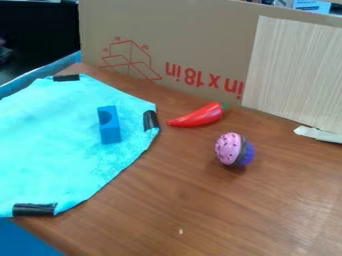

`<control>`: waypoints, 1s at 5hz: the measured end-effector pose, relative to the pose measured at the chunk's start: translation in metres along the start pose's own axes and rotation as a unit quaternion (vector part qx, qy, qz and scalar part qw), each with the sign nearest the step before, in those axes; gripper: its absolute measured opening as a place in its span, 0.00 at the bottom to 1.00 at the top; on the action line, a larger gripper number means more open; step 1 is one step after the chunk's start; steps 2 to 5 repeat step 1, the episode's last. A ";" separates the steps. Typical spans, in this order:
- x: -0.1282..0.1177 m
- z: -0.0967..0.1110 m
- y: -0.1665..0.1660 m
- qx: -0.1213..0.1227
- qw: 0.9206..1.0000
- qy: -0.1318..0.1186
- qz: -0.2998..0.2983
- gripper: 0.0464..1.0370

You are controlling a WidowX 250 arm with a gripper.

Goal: Unfold the cloth from top right to bottom left

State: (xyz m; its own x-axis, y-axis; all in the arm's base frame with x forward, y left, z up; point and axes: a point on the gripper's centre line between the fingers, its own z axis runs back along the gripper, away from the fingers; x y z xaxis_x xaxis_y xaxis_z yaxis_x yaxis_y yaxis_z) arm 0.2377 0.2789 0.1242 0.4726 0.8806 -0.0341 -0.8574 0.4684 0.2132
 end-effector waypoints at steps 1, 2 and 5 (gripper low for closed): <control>-0.021 0.027 -0.023 -0.060 0.997 0.005 -0.043 0.96; -0.021 0.027 -0.023 -0.060 0.997 0.005 -0.043 0.96; -0.021 0.027 -0.023 -0.060 0.997 0.005 -0.043 0.96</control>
